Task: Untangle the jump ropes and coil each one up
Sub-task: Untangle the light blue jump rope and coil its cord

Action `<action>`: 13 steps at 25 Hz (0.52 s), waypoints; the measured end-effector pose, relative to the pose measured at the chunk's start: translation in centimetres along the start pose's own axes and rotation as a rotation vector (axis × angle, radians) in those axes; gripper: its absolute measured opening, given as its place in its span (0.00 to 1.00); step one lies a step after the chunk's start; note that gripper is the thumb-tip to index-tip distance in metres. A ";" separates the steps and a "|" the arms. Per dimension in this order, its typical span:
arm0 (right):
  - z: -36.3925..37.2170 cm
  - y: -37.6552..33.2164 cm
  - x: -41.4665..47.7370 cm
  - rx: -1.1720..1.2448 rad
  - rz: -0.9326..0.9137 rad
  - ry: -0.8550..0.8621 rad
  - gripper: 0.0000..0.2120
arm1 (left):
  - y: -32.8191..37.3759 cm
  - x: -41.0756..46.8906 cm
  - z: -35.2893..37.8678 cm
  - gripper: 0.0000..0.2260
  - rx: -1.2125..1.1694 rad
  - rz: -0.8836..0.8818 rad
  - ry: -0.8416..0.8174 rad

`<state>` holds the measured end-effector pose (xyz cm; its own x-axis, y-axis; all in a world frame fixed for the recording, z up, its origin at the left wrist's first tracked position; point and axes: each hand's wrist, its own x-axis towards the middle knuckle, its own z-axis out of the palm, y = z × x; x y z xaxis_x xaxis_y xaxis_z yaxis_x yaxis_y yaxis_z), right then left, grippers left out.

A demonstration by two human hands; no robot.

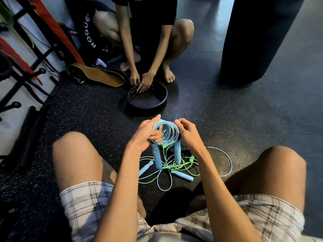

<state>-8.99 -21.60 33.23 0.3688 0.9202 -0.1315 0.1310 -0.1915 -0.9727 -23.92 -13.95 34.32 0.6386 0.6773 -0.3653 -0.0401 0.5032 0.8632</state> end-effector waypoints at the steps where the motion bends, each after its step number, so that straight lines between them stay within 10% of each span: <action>1: 0.3 -0.2 0.0 -0.002 -0.004 -0.007 0.13 | 0.1 -0.1 -0.1 0.19 -0.010 0.000 0.013; 9: 3.0 -0.9 0.3 0.230 0.073 -0.213 0.27 | 0.6 -0.4 -1.7 0.20 -0.128 -0.018 0.224; 13: 5.4 -0.6 2.5 0.197 0.078 -0.314 0.15 | 0.4 -0.1 -4.8 0.20 -0.229 -0.013 0.323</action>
<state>-13.08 -17.34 32.49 0.0669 0.9712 -0.2287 -0.0774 -0.2235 -0.9716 -27.71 -11.29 33.01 0.3671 0.7858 -0.4977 -0.2275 0.5947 0.7711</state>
